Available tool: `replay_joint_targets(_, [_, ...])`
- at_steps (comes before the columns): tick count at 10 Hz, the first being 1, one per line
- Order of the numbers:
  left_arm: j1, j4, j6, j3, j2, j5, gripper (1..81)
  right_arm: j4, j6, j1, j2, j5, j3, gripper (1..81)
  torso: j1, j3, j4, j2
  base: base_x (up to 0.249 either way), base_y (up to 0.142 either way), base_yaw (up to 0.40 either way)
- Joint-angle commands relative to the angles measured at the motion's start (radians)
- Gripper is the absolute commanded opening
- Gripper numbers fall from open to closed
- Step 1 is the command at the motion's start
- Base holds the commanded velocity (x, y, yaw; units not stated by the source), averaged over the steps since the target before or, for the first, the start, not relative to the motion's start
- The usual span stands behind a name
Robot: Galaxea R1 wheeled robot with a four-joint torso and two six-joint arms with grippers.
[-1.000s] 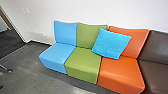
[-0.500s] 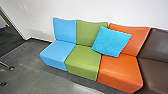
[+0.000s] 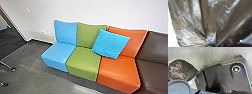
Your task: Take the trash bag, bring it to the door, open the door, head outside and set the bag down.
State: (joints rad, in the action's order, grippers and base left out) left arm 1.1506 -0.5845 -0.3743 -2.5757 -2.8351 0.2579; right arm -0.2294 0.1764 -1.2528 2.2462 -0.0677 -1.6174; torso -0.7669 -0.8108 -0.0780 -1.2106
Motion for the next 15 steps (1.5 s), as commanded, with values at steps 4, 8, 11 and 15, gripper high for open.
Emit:
replay_joint_targets(4, [0.071, 0.11, -0.012, -0.034, -0.064, 0.084, 1.0, 0.021, -0.006, -0.009, 0.081, -0.072, -0.108, 81.1, 0.133, 0.157, 0.0, 0.204, 0.0, 0.0, 0.0])
replay_joint_targets(8, [0.14, 0.161, -0.012, -0.086, -0.118, 0.069, 1.0, 0.022, -0.023, -0.049, 0.167, -0.072, -0.206, 81.1, 0.225, 0.157, 0.0, 0.342, 0.0, 0.0, 0.0])
replay_joint_targets(11, [0.188, 0.184, -0.012, -0.086, -0.132, 0.037, 1.0, 0.039, -0.025, -0.098, 0.252, -0.035, -0.313, 81.1, 0.296, 0.164, 0.0, 0.451, 0.0, 0.0, 0.0])
replay_joint_targets(15, [0.237, 0.196, -0.012, -0.086, -0.129, -0.005, 1.0, 0.053, -0.025, -0.144, 0.347, -0.012, -0.444, 81.1, 0.388, 0.247, 0.0, 0.594, 0.0, 0.0, 0.0])
